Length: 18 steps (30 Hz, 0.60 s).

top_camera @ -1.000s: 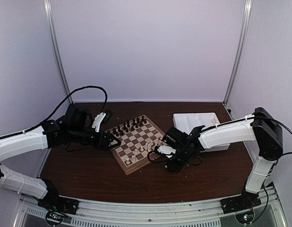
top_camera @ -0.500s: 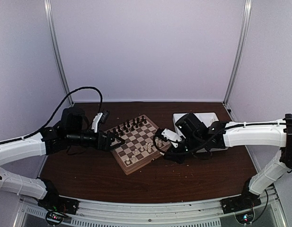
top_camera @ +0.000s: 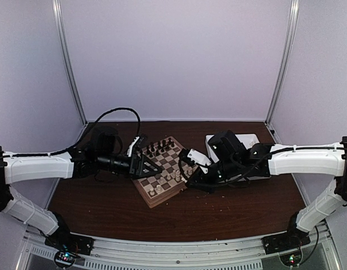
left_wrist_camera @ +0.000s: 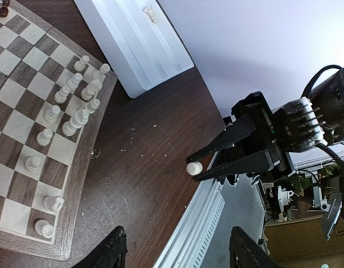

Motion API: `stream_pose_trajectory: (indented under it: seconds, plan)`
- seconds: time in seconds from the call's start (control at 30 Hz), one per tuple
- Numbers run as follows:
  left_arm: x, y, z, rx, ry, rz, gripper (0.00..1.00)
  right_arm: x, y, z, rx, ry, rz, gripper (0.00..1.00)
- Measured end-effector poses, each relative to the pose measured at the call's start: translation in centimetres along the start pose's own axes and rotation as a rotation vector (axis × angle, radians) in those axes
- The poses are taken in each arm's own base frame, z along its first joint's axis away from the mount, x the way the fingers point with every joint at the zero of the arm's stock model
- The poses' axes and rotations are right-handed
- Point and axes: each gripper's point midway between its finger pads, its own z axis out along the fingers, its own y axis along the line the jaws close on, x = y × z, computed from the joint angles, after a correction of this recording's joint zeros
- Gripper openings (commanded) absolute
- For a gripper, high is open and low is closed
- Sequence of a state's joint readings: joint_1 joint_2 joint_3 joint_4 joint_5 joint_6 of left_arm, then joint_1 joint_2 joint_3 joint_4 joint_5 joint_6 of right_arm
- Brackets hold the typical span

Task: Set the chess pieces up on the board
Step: Place the chess piece on the chessboard.

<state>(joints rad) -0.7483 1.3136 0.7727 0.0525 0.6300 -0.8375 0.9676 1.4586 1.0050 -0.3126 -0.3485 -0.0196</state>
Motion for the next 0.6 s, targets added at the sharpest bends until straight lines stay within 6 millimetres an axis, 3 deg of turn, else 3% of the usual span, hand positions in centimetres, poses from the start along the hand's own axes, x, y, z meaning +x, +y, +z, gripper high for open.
stream_pose_trajectory:
  seconds: [0.3,0.6]
  plan:
    - [0.8,-1.7,1.6,0.067,0.070,0.013,0.61,-3.8,1.9,-0.9,-0.096,-0.089,-0.036,0.15]
    - [1.2,-2.3,2.9,0.099,0.104,0.008,0.53,-4.0,3.1,-0.7,-0.160,-0.092,-0.046,0.15]
